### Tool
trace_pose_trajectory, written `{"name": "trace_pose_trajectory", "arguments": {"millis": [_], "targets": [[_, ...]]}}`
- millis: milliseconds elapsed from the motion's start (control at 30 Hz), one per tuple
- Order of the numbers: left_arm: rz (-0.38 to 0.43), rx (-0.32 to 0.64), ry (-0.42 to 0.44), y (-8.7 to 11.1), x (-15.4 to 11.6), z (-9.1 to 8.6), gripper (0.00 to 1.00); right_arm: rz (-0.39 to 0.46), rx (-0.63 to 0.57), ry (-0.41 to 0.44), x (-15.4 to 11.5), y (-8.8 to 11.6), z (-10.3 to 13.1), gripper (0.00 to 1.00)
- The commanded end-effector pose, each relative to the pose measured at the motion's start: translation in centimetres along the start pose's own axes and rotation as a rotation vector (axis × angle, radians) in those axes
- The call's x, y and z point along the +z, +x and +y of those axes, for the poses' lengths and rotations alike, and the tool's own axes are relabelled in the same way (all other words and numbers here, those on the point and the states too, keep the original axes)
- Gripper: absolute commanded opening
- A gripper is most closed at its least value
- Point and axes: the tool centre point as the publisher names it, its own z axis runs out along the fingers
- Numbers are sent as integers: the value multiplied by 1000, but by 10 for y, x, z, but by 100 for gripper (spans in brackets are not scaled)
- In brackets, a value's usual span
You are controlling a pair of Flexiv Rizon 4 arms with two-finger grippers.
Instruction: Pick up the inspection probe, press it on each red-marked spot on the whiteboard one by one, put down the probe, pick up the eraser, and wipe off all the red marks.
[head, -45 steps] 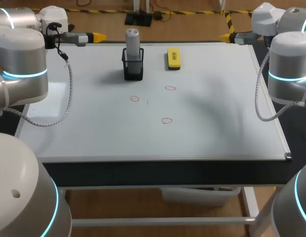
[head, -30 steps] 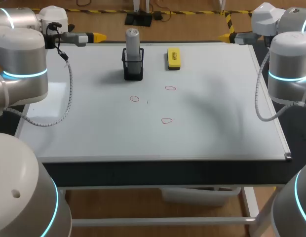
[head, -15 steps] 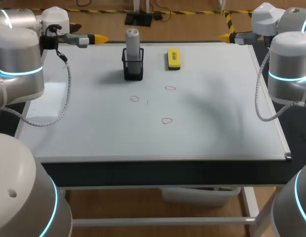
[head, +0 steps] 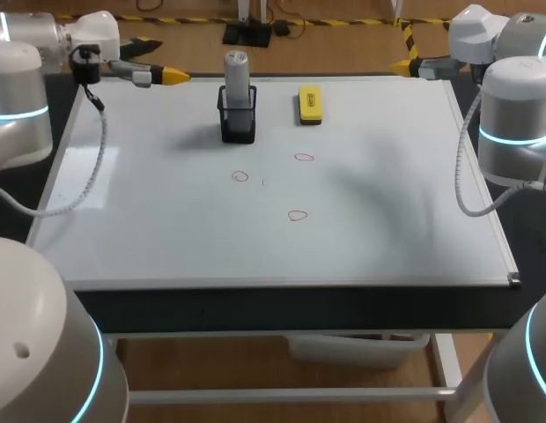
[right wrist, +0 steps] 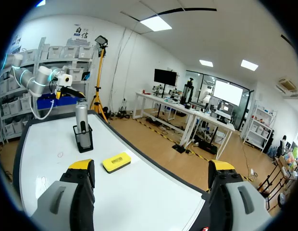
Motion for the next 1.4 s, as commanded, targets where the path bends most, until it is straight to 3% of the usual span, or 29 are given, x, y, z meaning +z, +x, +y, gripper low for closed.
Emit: {"name": "trace_pose_trajectory", "arguments": {"millis": [33,600,900,1400], "targets": [[142,15,3,-5,7,2,100,2,0,2,0,-1,0,100],[342,56,39,0,41,11,100,2,0,2,0,-1,0,100],[393,70,62,-1,65,13,100,2,0,2,0,-1,0,100],[439,7,149,4,93,30,100,2,0,2,0,-1,0,100]]}}
